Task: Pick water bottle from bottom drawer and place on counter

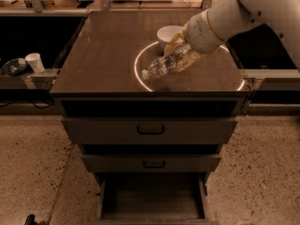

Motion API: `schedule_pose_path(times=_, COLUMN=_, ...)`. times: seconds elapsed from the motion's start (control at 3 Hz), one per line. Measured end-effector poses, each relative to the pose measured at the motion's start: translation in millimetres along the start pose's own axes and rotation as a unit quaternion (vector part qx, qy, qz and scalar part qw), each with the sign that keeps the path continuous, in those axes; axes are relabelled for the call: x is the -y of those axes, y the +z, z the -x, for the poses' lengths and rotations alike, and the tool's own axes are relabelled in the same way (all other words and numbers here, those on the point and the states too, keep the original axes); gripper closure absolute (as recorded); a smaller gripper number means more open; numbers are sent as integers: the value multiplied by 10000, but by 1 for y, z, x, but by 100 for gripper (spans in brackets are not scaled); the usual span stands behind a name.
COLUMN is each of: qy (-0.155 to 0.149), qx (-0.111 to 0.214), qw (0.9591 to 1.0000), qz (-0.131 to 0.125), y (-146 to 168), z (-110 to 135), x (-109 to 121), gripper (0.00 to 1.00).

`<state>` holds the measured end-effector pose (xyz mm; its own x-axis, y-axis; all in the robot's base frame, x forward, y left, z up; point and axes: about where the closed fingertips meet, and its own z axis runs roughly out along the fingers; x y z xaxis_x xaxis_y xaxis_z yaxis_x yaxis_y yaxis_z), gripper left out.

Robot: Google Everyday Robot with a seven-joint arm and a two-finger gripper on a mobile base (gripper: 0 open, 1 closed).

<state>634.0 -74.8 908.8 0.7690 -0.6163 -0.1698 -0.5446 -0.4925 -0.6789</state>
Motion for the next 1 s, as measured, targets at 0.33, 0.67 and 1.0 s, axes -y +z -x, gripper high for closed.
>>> schedule_pose_path(times=0.33, qy=330, qx=141, qw=9992, qz=149, y=8, z=-5, x=-7, gripper=100)
schedule_pose_path(times=0.67, qy=452, qx=264, qw=9984, qz=200, y=12, z=-6, x=-12, gripper=100)
schedule_pose_path(times=1.0, qy=558, qx=259, qw=9978, qz=233, y=13, z=-7, x=-17, gripper=83)
